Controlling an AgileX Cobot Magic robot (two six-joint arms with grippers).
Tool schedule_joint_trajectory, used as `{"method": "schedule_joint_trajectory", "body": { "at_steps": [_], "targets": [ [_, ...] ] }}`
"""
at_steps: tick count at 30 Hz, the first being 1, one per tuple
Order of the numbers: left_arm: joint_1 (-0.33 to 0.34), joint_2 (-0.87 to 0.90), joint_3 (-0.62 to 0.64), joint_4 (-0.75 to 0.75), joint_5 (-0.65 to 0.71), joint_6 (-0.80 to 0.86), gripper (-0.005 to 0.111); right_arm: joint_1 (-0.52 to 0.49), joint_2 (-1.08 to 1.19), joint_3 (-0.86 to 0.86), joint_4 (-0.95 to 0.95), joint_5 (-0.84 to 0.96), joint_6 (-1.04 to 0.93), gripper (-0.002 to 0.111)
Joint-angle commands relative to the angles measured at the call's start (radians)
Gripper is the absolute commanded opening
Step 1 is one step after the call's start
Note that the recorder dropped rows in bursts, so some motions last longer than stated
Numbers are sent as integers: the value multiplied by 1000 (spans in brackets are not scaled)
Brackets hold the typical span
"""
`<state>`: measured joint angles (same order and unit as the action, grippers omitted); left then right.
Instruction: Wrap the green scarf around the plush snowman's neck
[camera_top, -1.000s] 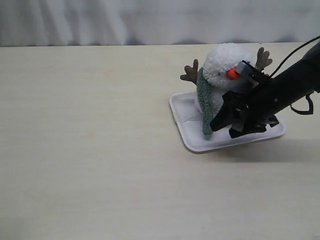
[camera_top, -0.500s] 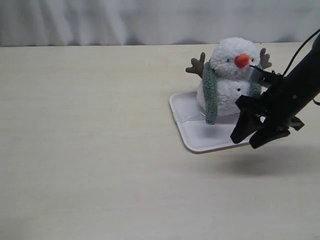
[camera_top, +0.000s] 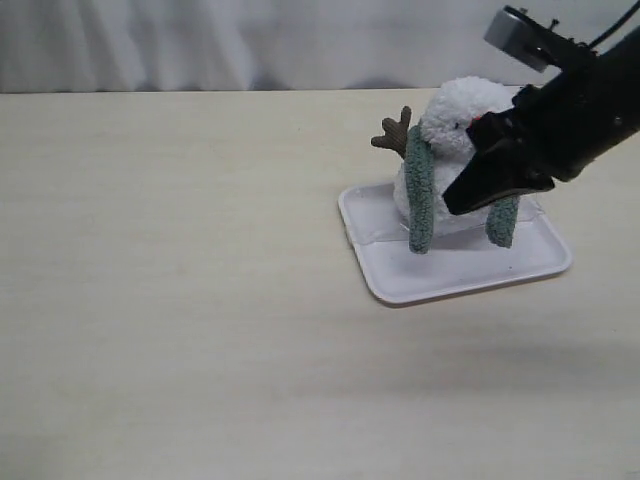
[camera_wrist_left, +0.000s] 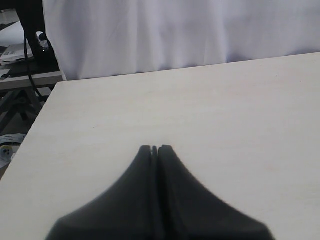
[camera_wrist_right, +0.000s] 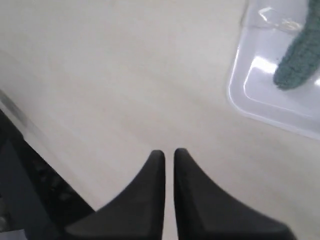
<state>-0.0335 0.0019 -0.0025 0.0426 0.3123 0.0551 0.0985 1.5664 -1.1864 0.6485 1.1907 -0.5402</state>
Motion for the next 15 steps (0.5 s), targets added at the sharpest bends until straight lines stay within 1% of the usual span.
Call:
{"method": "schedule_joint_trajectory", "body": {
  "at_steps": [1,4,6,8,9,11,12,15],
  "targets": [
    [4,-2,3,-1,-8,-4,0,159,-60,-6,-229,-185,121,4],
    [4,-2,3,-1,-8,-4,0,263,-60,-6,-509,-280,359,4],
    [4,-2,3,-1,-8,-4,0,317,-50,-6,-680,-284,492,4],
    [4,-2,3,-1,-8,-4,0,375,-28,-6,-777,-262,549,4],
    [4,-2,3,-1,-8,-4,0,381,-18,-6,-768,-254,549,4],
    [4,-2,3,-1,-8,-4,0,381,27,-6,-706,-247,529,11],
    [4,-2,3,-1,-8,-4,0,381,71,-6,-689,-230,526,21],
    [4,-2,3,-1,-8,-4,0,381,145,-6,-687,-228,540,39]
  ]
}}
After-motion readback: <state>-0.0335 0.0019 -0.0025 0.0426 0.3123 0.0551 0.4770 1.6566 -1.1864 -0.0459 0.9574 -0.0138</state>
